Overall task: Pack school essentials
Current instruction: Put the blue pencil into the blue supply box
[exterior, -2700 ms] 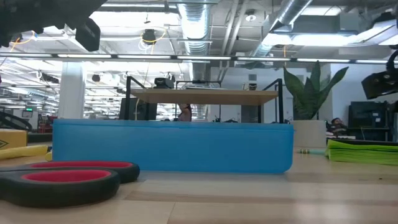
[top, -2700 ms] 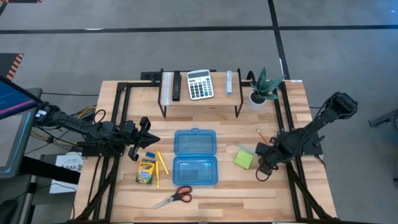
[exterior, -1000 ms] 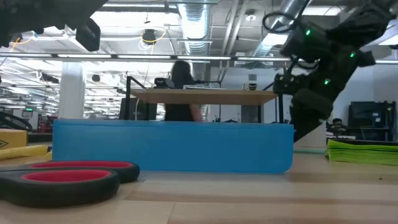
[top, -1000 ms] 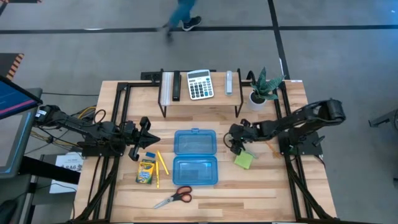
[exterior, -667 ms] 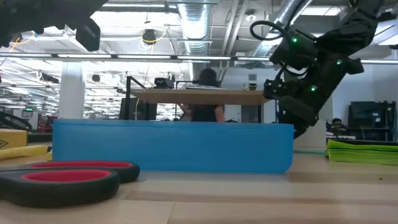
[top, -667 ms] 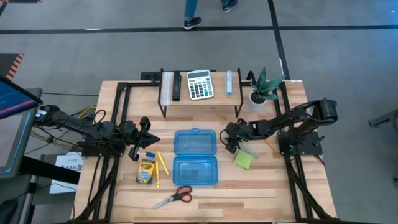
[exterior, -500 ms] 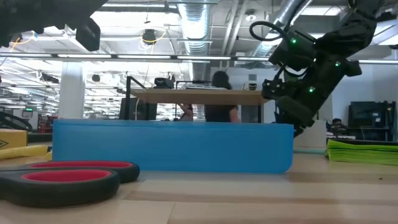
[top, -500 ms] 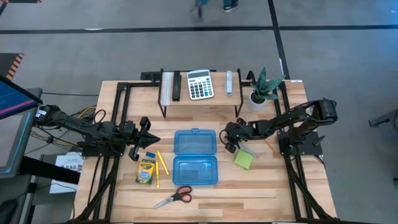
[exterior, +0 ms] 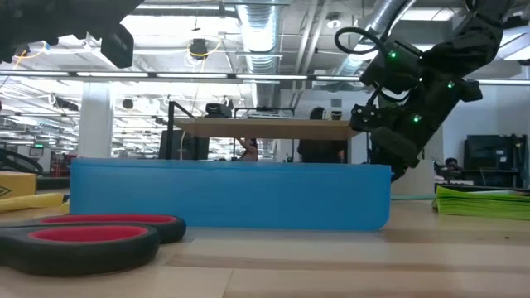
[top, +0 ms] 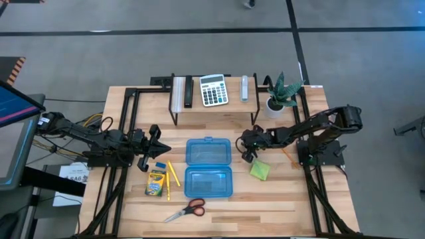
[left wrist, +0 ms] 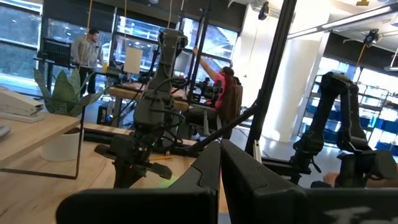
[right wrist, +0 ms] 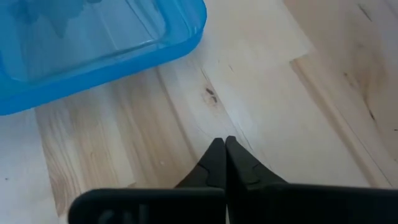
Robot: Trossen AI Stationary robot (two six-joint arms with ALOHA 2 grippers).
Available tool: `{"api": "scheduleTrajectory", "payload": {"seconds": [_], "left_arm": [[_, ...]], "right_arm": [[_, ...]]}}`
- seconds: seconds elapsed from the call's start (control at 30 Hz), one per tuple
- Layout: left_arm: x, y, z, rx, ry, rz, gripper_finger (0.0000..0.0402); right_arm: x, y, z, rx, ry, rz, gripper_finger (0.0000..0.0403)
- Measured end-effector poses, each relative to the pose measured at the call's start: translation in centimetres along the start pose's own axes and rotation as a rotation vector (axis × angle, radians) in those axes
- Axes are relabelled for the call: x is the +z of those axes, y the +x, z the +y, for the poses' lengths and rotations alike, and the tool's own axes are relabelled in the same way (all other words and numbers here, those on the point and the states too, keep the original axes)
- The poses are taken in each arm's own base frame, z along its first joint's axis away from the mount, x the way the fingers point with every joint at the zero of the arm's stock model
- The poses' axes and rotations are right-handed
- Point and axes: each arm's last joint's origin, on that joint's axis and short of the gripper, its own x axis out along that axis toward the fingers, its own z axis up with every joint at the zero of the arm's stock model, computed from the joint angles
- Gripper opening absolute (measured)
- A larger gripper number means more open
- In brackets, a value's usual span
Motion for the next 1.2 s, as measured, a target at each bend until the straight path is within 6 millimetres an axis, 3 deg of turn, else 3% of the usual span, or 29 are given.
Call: {"api": "scheduleTrajectory", "payload": {"seconds": [0.63, 0.8, 1.03, 1.2], "left_arm": [[0.0, 0.0, 0.0, -0.001, -0.001, -0.003, 0.0000], [0.0, 0.0, 0.0, -0.001, -0.007, -0.003, 0.0000], [0.0, 0.0, 0.0, -0.002, -0.006, 0.000, 0.0000], [0.0, 0.0, 0.0, -0.001, -0.007, -0.001, 0.0000]], "right_arm": [[0.9, -3.7, -0.2, 0.064, 0.038, -0.068, 0.0002], [0.8, -5.5, -0.8, 0.057, 0.068, -0.065, 0.0036], [-1.0, -8.3, -2.3, -0.075, 0.166, 0.048, 0.0085], [-3.1, -8.6, -3.6, -0.170, 0.297, 0.189, 0.0109]]}}
